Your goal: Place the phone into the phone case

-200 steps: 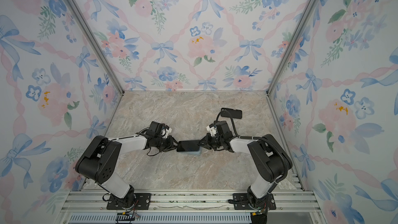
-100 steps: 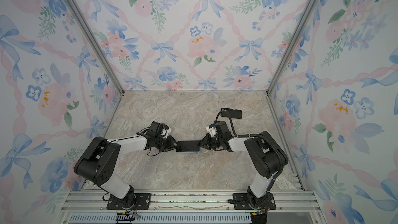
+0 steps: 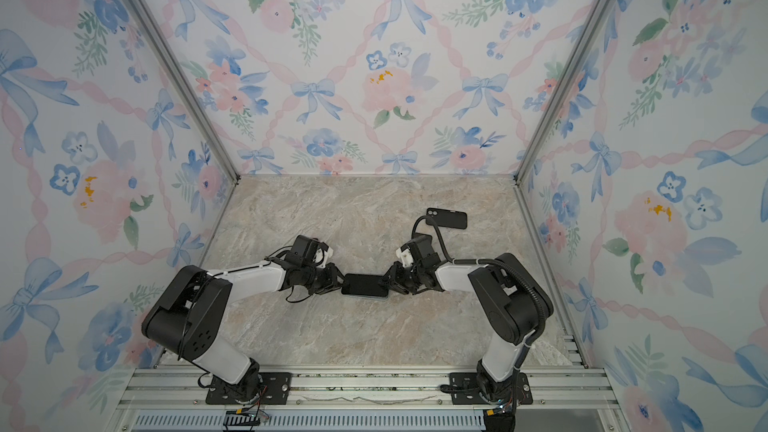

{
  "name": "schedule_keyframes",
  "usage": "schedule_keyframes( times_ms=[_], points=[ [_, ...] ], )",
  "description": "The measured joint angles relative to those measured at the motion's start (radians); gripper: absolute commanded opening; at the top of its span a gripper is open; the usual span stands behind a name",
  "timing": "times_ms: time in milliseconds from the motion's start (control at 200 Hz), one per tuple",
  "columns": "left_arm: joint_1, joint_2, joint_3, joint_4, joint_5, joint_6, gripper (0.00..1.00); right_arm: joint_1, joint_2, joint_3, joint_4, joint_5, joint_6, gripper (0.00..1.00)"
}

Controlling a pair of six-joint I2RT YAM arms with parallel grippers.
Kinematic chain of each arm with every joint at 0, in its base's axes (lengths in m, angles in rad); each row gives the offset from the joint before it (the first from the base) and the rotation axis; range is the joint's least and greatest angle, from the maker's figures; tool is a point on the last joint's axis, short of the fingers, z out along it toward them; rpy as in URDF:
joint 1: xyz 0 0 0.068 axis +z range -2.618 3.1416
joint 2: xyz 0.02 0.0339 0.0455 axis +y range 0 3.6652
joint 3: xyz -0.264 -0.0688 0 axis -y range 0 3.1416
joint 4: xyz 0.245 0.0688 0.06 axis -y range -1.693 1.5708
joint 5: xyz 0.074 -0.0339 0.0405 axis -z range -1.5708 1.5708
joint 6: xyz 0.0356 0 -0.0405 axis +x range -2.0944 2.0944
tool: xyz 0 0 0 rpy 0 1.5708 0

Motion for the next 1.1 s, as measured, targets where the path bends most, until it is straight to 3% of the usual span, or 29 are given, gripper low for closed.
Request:
schedule_keyframes(
  times_ms=[450, 740, 1100],
  points=[
    [0.013, -0.040, -0.037, -0.013, 0.032, 0.013, 0.30, 0.064, -0.110, 0.152, -0.430, 0.242, -0.111, 0.61],
    [-0.017, -0.051, -0.037, -0.053, 0.031, 0.050, 0.26, 0.103, -0.120, 0.199, -0.549, 0.338, -0.142, 0.60],
    [-0.054, -0.018, -0.004, -0.069, 0.011, 0.066, 0.19, 0.140, -0.130, 0.193, -0.574, 0.368, -0.142, 0.54]
  ],
)
